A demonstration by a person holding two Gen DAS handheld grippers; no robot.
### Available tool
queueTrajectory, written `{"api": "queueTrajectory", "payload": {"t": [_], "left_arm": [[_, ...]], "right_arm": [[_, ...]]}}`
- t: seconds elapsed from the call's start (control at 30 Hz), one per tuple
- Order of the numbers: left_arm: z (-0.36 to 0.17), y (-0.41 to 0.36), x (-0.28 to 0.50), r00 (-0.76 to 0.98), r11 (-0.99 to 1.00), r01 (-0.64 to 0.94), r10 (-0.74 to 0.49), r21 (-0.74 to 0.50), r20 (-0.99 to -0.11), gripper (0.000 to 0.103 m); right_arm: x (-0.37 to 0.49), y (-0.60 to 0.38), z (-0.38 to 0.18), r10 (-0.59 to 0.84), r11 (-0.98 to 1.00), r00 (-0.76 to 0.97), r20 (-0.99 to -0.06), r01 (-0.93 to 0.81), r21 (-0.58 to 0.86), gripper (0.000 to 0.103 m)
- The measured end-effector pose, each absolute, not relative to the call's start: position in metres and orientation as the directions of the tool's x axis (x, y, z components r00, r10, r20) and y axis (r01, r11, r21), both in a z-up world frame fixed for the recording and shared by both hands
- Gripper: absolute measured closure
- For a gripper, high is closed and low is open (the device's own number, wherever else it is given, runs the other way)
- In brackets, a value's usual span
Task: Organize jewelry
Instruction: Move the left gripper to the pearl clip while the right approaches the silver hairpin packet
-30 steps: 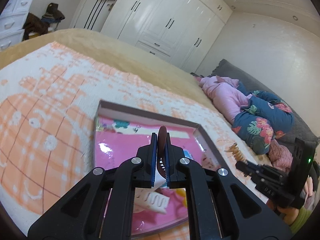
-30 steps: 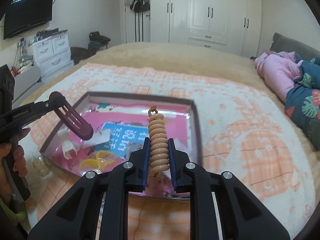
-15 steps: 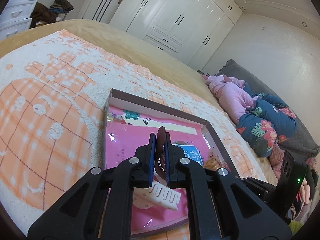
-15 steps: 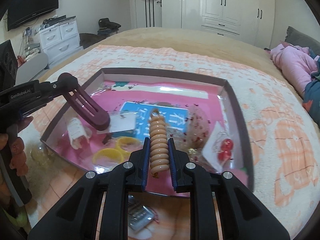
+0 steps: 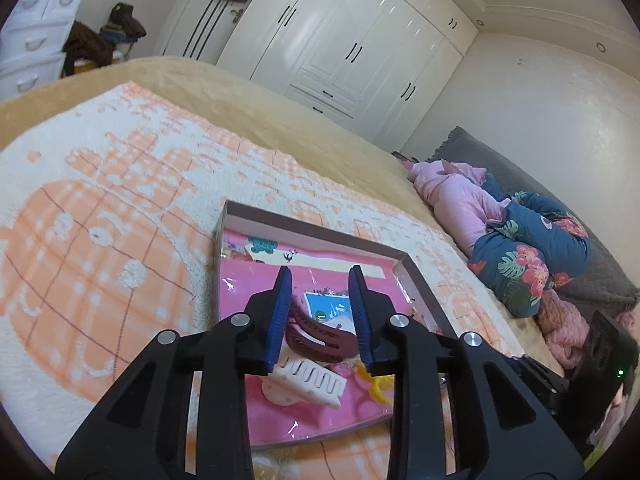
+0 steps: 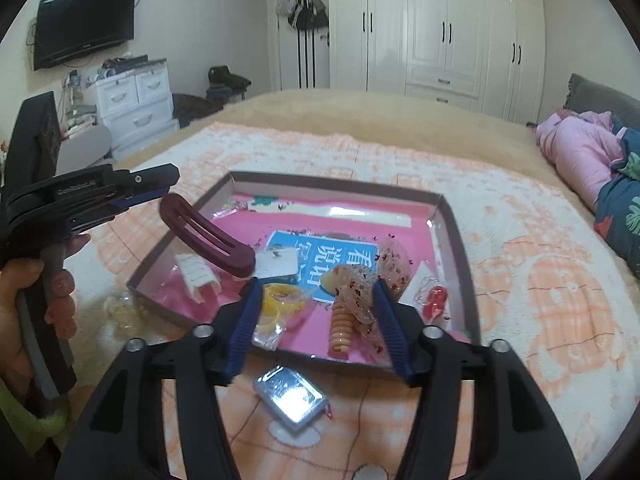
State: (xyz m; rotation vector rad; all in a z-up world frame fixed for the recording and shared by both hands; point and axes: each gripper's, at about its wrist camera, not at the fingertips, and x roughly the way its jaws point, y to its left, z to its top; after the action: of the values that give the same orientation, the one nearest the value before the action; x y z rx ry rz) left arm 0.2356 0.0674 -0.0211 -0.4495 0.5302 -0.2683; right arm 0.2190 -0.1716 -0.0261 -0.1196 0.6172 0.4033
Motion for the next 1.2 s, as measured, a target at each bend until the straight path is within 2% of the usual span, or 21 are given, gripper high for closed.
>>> {"api": "queueTrajectory", "payload": {"t": [0.27,0.33,0.67,0.8,1.2], "left_arm": [[0.000,0.061,0.208,0.852,0.897,0.147,-0.329,-0.418,-0.407,0.062],[0.005,0.058,0.200,0.857,0.908,0.149,-0.316,-0.392,-0.407,0.062],[0.016,0.050,0.176,0.873,0.935,0.149,-0.277,-0.322,-0.402,0.035],[0.011,0.051,0.165,0.872,0.948,0.134,-0.251,-0.288,-0.421,0.024],[-0.046,0.066,0.159,0.771,0.957,0.077,-0.235,-0.280,-0.592,0.023]], "right_arm": [[0.192,-0.187,-0.010,0.345,0.921,0.771,-0.535,-0.388,0.035,0.029],[0.188,-0.191,-0.007,0.347,0.922,0.777,-0.525,-0.384,0.042,0.028],[0.168,-0.197,0.003,0.356,0.921,0.793,-0.494,-0.388,0.041,0.021],[0.166,-0.197,-0.004,0.367,0.914,0.779,-0.508,-0.403,0.041,0.019],[0.189,-0.175,-0.073,0.355,0.890,0.653,-0.669,-0.454,0.029,0.020]]}}
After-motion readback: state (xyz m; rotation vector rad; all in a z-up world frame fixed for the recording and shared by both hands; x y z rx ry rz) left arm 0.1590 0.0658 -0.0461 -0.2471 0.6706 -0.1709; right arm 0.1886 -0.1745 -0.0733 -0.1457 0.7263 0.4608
